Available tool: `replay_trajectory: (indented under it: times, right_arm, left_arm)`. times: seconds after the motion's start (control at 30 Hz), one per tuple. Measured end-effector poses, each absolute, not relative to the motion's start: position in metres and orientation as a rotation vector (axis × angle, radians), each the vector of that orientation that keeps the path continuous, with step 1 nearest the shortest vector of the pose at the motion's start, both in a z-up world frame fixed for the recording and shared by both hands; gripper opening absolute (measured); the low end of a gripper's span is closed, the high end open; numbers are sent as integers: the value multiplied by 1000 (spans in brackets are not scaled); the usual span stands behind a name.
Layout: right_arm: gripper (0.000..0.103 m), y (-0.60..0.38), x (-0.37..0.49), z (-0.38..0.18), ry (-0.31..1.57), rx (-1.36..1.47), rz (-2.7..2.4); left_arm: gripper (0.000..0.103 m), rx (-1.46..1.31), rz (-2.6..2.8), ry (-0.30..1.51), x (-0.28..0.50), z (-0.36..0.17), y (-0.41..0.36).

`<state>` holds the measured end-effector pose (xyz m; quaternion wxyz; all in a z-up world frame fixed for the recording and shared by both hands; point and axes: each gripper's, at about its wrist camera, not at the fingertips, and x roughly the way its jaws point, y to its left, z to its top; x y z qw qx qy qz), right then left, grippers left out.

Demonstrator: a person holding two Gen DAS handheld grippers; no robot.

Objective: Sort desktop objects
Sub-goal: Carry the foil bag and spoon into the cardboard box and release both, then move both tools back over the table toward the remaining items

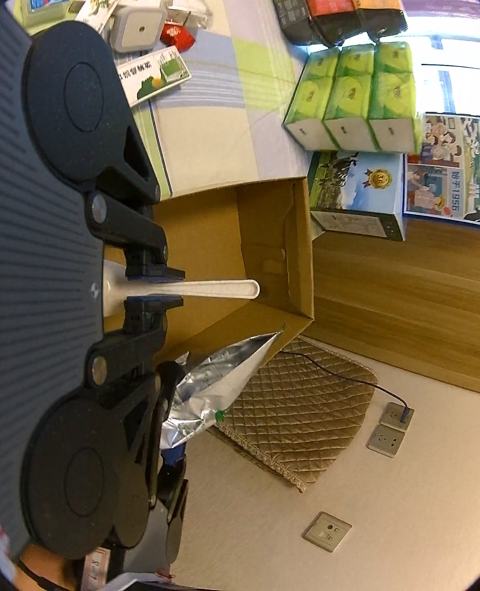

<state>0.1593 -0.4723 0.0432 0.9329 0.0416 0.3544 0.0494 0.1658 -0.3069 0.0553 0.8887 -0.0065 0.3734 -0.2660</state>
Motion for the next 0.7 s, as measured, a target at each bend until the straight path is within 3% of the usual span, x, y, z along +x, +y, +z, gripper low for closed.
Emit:
replay_trajectory:
  times: [0.07,0.17,0.33,0.4,0.47,0.53,0.7]
  right_arm:
    - [48,-472,162,39,730,83,102]
    - [48,-469,165,36,736,79,106]
    - [49,-466,167,35,735,72,106]
    - [53,-463,166,35,728,72,117]
    - [68,-460,163,39,706,75,127]
    - [70,-456,159,44,686,71,129]
    - [71,-440,144,63,644,84,156]
  left_arm:
    - [5,-18,-553,781,169,51,-308]
    - [17,-29,-549,773,170,50,-304]
    - [17,-37,-534,749,165,58,-290]
    - [19,-36,-524,738,162,61,-282]
    - [21,-35,-511,728,157,66,-271]
    - [32,-35,-489,722,152,70,-255]
    - [43,-23,-408,722,136,73,-206]
